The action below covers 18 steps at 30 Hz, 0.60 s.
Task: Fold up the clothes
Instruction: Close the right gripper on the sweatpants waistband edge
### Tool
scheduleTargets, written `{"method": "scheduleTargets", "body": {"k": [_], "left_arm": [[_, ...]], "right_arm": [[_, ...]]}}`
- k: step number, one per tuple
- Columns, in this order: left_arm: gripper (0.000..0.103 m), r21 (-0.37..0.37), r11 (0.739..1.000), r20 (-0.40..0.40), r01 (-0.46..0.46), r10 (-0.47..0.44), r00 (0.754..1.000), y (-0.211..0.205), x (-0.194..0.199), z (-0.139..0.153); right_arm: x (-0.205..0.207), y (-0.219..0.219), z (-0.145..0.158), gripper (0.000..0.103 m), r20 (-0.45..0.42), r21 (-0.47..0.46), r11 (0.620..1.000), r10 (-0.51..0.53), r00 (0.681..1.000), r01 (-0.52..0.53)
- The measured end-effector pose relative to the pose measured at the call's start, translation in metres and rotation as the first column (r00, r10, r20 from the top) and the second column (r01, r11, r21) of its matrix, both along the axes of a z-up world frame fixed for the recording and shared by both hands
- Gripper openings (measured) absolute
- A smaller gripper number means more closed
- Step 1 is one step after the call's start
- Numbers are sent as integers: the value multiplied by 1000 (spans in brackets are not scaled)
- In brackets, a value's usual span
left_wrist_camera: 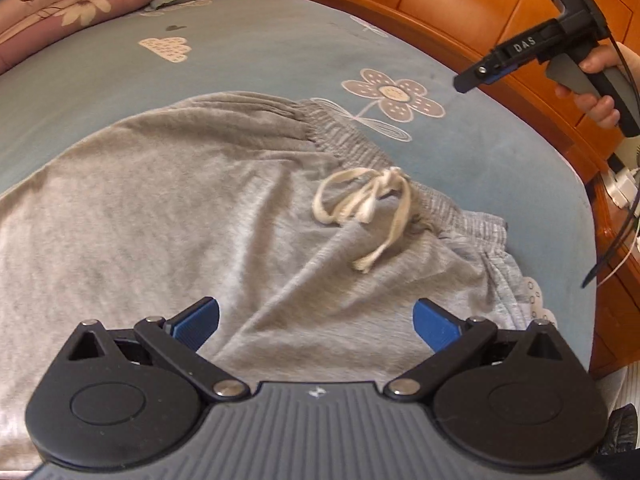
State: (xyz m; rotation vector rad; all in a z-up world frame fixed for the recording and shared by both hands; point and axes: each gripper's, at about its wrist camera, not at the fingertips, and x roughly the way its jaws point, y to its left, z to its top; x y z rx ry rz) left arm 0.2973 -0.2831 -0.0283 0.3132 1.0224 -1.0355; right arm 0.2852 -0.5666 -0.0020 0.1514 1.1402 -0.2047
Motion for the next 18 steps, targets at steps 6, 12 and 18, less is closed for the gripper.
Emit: {"method": "scheduleTargets", "body": {"k": [6,12,18], "left_arm": [[102,56,998,-53,-14,17,998,-16,-3,-22],[102,27,1000,-85,10,-7,996,-9,4,-23],[102,-64,996,-103,-69,62,993,2,6,-26]], "right_arm": [[-9,39,-48,103,-18,114,992,60,998,-58],[22,70,-39,103,90,38,956,288,953,-292],[100,88,-32,85,187,13,856,506,842,-517]]}}
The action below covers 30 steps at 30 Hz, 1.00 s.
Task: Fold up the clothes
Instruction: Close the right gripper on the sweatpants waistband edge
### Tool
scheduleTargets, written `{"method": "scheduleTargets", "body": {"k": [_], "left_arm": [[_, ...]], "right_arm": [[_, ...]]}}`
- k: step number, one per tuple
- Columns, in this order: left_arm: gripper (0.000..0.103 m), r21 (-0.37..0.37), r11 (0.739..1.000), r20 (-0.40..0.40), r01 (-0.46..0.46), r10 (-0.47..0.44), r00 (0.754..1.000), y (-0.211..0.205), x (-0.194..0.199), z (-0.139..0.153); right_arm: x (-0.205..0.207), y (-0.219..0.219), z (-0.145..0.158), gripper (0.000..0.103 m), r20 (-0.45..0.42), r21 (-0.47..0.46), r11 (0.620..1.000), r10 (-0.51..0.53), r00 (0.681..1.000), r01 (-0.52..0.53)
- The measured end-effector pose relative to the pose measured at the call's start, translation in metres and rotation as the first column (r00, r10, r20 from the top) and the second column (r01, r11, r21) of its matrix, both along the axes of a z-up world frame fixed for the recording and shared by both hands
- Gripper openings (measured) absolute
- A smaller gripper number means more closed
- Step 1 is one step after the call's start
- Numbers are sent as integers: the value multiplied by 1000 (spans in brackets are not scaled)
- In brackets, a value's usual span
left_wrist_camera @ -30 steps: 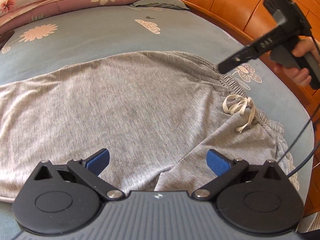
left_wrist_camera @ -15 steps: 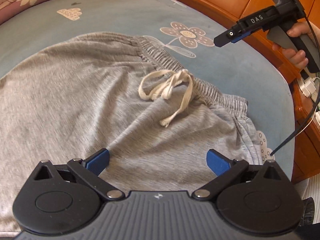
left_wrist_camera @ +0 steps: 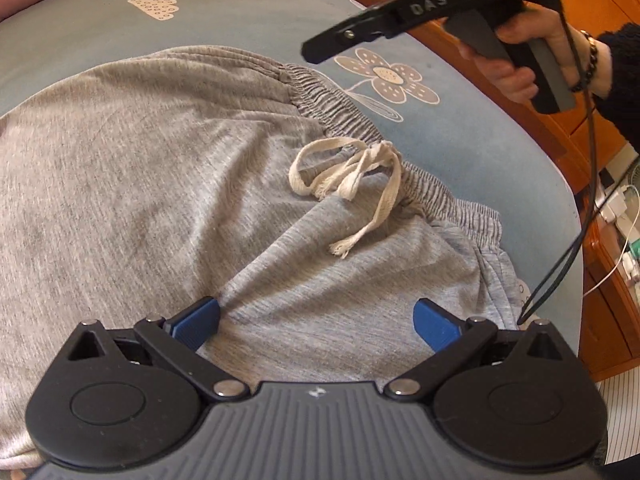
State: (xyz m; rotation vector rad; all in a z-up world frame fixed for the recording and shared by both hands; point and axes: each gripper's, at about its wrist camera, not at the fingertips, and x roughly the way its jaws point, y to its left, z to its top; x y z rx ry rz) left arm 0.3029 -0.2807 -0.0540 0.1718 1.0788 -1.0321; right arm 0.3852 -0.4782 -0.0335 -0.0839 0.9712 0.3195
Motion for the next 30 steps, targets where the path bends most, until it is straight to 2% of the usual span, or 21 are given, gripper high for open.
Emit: {"method": "scheduleTargets", "body": {"k": [4,7,11,14,16,17,20,22,23,26,28,30], "left_arm": [[102,19,1000,-16,-1,1,1000,-3,4,9],[102,-8,1000,38,1,0,999,0,5,23],[102,-14,1000,116,6,-4,993,12,18,41],[102,-14,1000,148,17,-14,989,24,43,51],[102,14,999,193,47,-49,980,26,64,58],[102,40,997,225,70,-77,971,25,75,61],[102,129,986,331,109,-146,932,16,109,67],[102,180,977,372,118,-179,911,7,133,71],[102,204,971,384,126,-198,902,1,143,72],[102,280,944,396,174,-278,875,-15,168,70],[102,341,913,369,225,-350,861,-24,182,64],[102,411,869,358,275,-432,828,-32,191,57]], "right_arm": [[49,19,-11,82,-8,19,991,132,991,-131],[76,30,-27,79,-40,34,980,195,980,-194],[99,34,-50,78,-113,96,972,223,968,-213],[103,31,-56,76,-152,172,958,254,955,-228],[106,26,-57,75,-179,227,945,277,944,-234],[108,24,-57,74,-189,244,942,279,942,-230],[113,24,-57,55,-202,226,947,273,940,-227],[115,23,-56,30,-200,193,956,257,945,-220],[116,22,-55,25,-201,192,959,247,948,-209],[111,21,-52,16,-182,193,960,239,954,-204],[103,27,-48,15,-151,157,963,241,959,-218],[96,35,-40,14,-115,115,965,249,962,-236]]}}
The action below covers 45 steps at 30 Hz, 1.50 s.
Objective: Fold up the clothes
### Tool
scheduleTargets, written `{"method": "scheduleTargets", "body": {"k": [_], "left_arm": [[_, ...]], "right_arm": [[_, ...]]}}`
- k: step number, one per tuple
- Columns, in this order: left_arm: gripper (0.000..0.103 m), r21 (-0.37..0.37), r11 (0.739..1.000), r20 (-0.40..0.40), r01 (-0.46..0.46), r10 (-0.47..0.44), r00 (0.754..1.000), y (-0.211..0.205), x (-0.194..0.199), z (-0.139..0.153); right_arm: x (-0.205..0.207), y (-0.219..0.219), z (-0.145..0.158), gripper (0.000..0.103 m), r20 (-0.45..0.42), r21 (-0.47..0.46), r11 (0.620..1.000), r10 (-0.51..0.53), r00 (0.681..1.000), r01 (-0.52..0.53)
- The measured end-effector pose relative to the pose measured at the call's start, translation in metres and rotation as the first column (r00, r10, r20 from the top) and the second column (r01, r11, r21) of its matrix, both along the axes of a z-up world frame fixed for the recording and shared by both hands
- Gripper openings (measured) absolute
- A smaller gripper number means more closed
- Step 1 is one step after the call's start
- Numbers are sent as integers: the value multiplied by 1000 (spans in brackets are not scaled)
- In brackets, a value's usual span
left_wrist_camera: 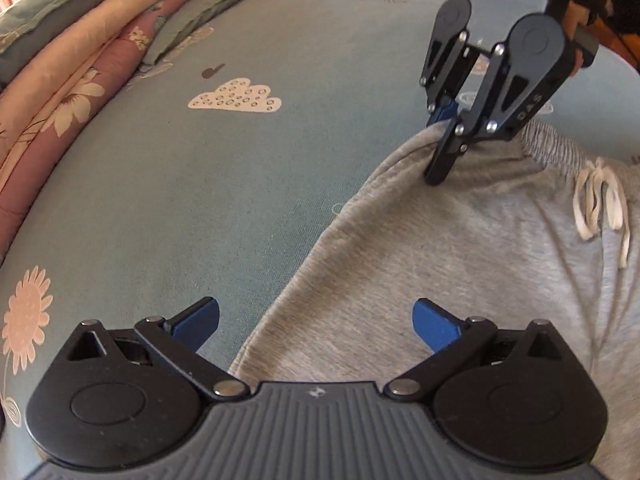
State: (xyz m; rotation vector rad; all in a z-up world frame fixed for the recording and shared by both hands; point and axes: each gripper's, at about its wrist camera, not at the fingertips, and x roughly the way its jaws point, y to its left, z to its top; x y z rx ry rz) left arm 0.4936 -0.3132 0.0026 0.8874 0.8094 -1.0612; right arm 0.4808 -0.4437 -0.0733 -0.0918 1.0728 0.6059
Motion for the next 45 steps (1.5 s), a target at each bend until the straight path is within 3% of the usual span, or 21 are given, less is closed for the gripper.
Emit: {"method": "scheduleTargets", "body": {"k": [3,9,16,20,23,28,30,32,34,40,45], "left_arm": [[96,87,992,6,89,-90,996,-8,7,-7],[90,213,955,-88,205,-190,978,-10,12,-11],[74,355,867,-120,350,-329,937,-4,5,-14],[73,413,806,-121,423,-412,903,-3,1,-15],[73,435,791,-83,429,-440,894,-5,0,-16],[75,423,822,-61,383,-395,917,-6,8,-18],[76,414,833,-54,367,-380,923,-5,10,-19],[76,402,846,-47,349,-361,931,-3,12,-20],[76,375,868,-62,326,-327,943,-1,13,-19],[76,298,919,-95,256,-239,966,7,16,-17],[76,248,946,-117,208,-184,976,16,17,-15]], "right_arm": [[-15,11,16,13,82,-63,997,44,996,-39],[-49,28,50,13,214,-143,984,135,967,-106],[-71,48,68,13,262,-209,962,227,938,-174],[-88,55,81,8,293,-247,947,273,916,-204],[-98,58,89,0,301,-272,937,300,905,-220],[-96,54,79,2,277,-323,932,263,924,-168],[-90,46,73,12,276,-296,945,225,935,-140],[-78,35,65,22,262,-244,965,164,951,-100],[-63,20,53,41,241,-180,982,90,966,-47],[-15,-9,4,56,85,-4,999,-35,996,35],[6,-13,-22,59,-48,120,992,-25,999,31]]}}
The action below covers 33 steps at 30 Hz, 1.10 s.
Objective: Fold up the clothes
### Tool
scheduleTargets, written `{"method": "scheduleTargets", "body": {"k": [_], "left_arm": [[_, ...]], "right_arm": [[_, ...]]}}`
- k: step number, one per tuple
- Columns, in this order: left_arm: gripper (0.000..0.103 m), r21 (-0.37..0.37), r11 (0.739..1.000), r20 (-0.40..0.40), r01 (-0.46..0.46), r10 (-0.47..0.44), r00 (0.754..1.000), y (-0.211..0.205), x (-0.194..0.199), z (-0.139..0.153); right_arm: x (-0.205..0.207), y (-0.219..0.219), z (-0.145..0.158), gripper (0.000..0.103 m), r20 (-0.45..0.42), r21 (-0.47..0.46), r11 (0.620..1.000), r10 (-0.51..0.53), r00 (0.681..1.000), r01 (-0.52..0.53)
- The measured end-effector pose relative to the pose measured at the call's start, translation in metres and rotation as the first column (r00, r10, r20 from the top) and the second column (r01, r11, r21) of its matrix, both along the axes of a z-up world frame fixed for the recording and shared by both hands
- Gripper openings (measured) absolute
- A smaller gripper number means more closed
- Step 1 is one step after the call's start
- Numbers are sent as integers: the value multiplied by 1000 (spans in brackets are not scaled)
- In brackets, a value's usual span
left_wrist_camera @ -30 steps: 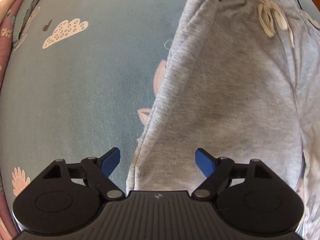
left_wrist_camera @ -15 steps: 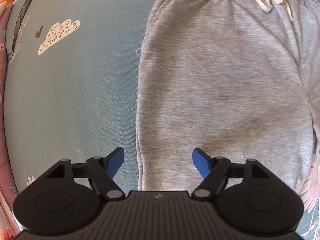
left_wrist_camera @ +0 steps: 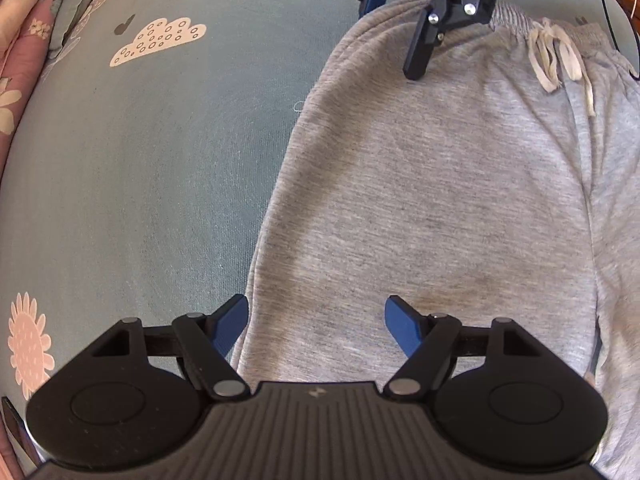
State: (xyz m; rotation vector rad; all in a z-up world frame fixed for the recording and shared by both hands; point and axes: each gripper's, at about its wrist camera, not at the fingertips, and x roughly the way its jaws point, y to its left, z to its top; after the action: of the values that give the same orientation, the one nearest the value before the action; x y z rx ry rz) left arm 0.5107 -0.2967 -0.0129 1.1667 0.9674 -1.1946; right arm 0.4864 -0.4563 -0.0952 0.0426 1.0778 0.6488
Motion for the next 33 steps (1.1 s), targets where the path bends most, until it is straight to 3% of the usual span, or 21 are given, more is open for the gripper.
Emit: {"method": "scheduleTargets", "body": {"k": [2,4,7,13,19,25,29,30,32,33], "left_arm": [[76,-18,1000,-7,-22,22,1000,2,0,1],[76,-39,999,-21,-33,32,999,3,-1,2],[76,-32,999,-11,-21,20,1000,1,-1,1],[76,-13,999,17,-30,30,999,-1,12,3],[66,82,992,-26,93,-91,996,-4,5,2],[66,155,964,-48,214,-209,977,2,-14,9],[65,140,958,-30,250,-248,968,6,-21,13],[63,131,959,-29,250,-249,968,7,-23,15],[39,119,964,-48,237,-233,971,10,-25,19],[33,120,965,-57,234,-228,972,11,-26,20]], "right_arm": [[2,3,-1,52,-22,29,999,20,1000,-19],[4,8,-1,20,-21,-25,999,36,999,-36],[4,11,10,11,-5,-46,998,36,999,-36],[-29,25,52,9,133,-83,993,98,986,-88],[-63,46,82,9,229,-167,970,210,950,-175],[-85,57,100,9,256,-222,945,293,921,-239],[-90,56,103,9,255,-228,942,300,919,-244],[-90,56,103,9,253,-228,943,297,921,-242],[-90,55,103,9,250,-226,944,295,922,-241],[-91,55,103,9,250,-227,944,295,922,-240]]}}
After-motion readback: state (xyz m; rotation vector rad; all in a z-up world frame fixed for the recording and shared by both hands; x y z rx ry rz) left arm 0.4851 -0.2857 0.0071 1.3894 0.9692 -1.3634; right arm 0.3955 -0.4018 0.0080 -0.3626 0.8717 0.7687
